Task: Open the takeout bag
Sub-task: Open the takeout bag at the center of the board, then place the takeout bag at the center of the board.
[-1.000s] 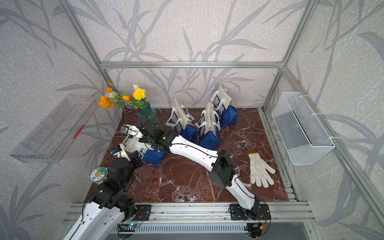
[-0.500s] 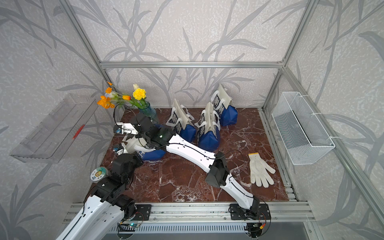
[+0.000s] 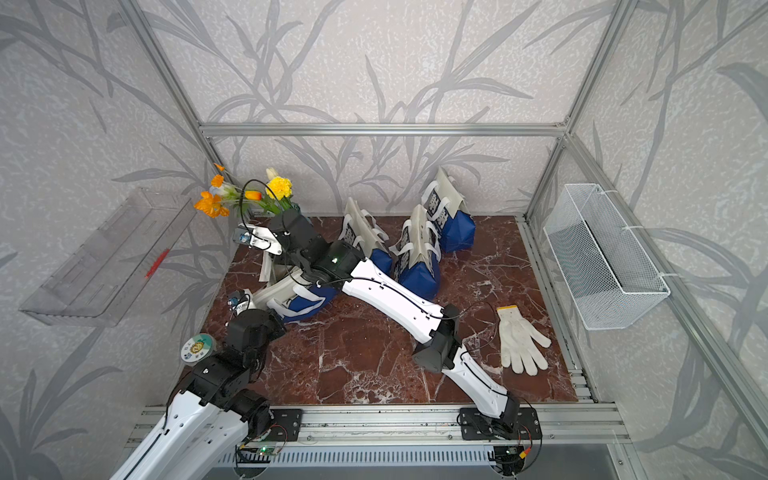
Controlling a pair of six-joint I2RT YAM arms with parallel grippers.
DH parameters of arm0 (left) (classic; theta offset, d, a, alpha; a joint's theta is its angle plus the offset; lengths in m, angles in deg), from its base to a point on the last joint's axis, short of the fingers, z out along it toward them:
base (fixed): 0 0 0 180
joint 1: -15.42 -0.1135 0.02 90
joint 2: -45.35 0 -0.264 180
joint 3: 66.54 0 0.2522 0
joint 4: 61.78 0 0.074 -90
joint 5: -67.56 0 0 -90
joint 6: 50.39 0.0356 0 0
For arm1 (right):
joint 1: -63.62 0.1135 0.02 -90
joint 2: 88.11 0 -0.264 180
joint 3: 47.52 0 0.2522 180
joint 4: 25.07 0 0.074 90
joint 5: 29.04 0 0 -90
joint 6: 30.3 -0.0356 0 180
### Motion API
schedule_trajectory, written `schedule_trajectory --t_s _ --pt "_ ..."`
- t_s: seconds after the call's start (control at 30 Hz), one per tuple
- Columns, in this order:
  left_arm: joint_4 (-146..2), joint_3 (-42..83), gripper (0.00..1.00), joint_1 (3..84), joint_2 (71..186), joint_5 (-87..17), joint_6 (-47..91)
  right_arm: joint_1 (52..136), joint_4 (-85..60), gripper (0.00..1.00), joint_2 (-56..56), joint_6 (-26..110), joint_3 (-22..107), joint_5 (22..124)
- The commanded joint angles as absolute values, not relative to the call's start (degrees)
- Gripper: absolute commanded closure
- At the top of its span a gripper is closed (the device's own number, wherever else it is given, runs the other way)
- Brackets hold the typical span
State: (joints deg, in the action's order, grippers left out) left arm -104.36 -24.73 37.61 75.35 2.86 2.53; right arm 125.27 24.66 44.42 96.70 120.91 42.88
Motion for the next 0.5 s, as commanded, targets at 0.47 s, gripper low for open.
schedule_trajectory --t_s 0.47 --pt "-80.0 -17.7 1.0 37.3 95.4 14.2 7.5 120.4 -0.1 0.31 -4.5 78.8 54.2 42.9"
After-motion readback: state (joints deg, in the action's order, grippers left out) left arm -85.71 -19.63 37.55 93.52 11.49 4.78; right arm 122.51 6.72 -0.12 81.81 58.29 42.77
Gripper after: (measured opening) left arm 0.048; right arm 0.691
